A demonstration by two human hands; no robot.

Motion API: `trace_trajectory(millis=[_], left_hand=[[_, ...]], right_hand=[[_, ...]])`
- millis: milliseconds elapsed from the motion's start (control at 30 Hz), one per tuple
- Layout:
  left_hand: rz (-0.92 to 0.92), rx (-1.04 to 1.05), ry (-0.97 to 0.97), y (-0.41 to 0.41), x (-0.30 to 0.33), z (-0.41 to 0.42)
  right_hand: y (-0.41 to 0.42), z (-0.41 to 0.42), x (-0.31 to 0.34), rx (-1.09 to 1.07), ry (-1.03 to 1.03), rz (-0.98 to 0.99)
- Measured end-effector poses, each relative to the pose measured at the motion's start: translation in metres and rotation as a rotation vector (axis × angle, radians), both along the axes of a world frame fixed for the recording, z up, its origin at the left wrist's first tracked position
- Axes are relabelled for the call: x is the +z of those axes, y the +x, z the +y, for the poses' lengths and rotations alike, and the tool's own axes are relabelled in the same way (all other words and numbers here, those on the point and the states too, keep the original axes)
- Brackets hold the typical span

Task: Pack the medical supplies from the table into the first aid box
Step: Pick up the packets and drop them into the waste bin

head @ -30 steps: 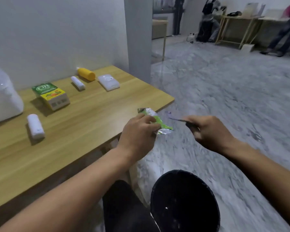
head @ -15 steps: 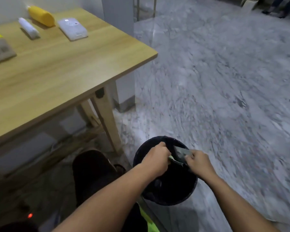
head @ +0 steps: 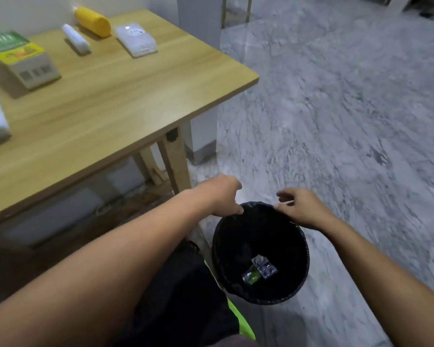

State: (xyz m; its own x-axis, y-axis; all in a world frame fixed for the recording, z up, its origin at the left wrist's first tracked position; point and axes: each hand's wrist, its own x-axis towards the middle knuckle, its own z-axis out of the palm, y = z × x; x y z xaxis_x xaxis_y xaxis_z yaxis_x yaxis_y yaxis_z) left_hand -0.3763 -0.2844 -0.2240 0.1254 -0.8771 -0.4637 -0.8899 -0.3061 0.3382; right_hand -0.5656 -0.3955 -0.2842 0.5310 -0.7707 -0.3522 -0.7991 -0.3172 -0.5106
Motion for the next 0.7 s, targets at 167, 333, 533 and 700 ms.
trace_trajectory(millis=[167,333,533,700], left_hand=[[-0.041,0.023,-0.097,0.031,0.081,-0.001],[0.207,0.132,-0.123,0.069,0.165,0.029],[0.187,0.324,-0.221,0.141,0.211,0.088],[-0.076,0.503,-0.326,0.209,0.228,0.149]], right_hand=[[0.062,-0.003,0.115,0.198,-0.142,-0.134],[0.128,0.012,0.213,0.381,-0.279,-0.191],[0.217,0.046,0.269,0.551,-0.397,-0.200],[0.294,0.084,0.285,0.687,-0.491,-0.222]])
